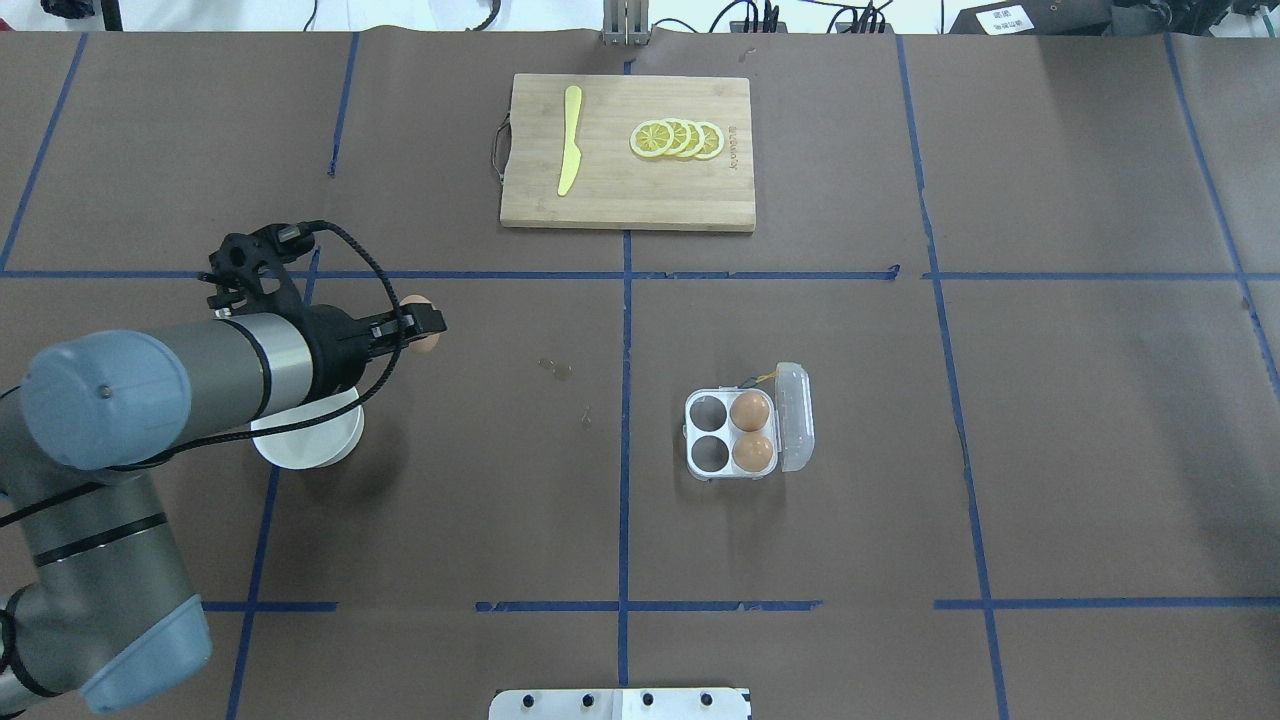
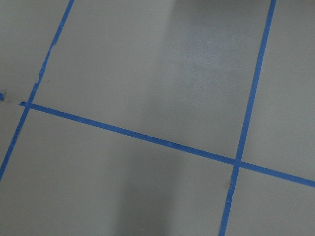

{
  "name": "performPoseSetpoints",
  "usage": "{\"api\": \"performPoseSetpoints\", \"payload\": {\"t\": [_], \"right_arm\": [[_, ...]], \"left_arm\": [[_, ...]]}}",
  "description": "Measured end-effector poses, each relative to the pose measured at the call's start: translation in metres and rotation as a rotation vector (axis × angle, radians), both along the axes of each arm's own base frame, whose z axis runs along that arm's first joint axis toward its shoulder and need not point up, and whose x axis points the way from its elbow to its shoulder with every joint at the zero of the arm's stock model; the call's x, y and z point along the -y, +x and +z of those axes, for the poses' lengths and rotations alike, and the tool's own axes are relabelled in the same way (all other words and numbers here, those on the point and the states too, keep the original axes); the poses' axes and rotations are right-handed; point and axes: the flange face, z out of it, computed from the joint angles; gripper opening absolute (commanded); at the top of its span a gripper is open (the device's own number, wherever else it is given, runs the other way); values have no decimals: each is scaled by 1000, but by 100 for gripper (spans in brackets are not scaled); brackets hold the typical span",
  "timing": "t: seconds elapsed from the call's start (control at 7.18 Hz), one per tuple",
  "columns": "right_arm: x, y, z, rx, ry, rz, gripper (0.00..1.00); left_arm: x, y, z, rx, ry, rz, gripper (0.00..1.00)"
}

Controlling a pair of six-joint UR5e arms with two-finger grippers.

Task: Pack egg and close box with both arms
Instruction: 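Lift the egg with the left gripper and carry it to the egg box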

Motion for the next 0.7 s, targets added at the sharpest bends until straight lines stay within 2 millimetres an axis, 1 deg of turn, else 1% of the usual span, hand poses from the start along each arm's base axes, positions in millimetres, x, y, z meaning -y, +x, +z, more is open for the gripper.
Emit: {"api": "performPoseSetpoints", "payload": {"t": [0.14,0.28,0.42,0.56,0.7], "right_arm": [[0,0,0,0,1,0,100],[0,0,-1,0,1,0,100],[0,0,-1,0,1,0,100],[0,0,-1,0,0,1,100],[0,0,0,0,-1,1,100]], "left_arm": [[-2,26,-23,27,106,5,0],[-2,48,-41,41,210,14,0],[-5,69,-47,-4,302,24,0],[-9,86,-47,-53,390,34,0],[-15,102,-55,-82,494,48,0]]}}
